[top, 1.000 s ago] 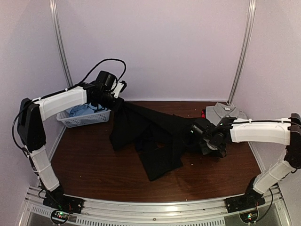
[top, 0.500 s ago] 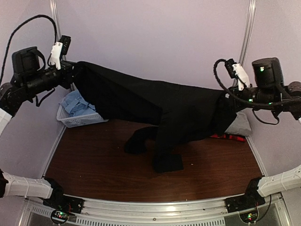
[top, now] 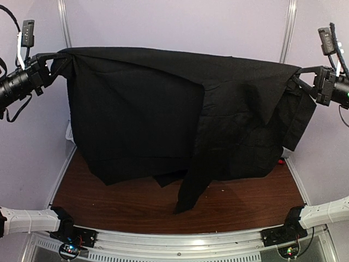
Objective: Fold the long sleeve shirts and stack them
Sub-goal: Flatten out the crumpled shirt at the center of the board.
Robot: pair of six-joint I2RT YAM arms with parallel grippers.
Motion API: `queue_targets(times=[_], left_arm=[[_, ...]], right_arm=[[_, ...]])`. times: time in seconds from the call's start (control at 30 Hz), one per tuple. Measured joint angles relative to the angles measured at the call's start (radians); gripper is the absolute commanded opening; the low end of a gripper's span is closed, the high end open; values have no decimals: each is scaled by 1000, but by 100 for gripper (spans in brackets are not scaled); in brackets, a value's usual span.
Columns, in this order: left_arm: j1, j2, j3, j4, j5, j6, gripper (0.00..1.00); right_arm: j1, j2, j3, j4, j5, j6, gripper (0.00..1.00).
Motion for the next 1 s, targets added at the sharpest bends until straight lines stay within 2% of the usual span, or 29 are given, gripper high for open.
queue_targets(times=[0.37,0.67,0.8,1.0], left_arm=[[0,-29,94,-44,95,-39,0],[0,-35,108,-33,150,-40,0],[0,-18,108,-16,149,-40,0],[0,76,96,12,23,-35,0]], right_arm=[[0,23,150,-29,-237,56,0],[0,23,175,-13,-386,135,0],[0,25,198,-9,-352,147,0],[2,40,135,-13,-77,151,0]])
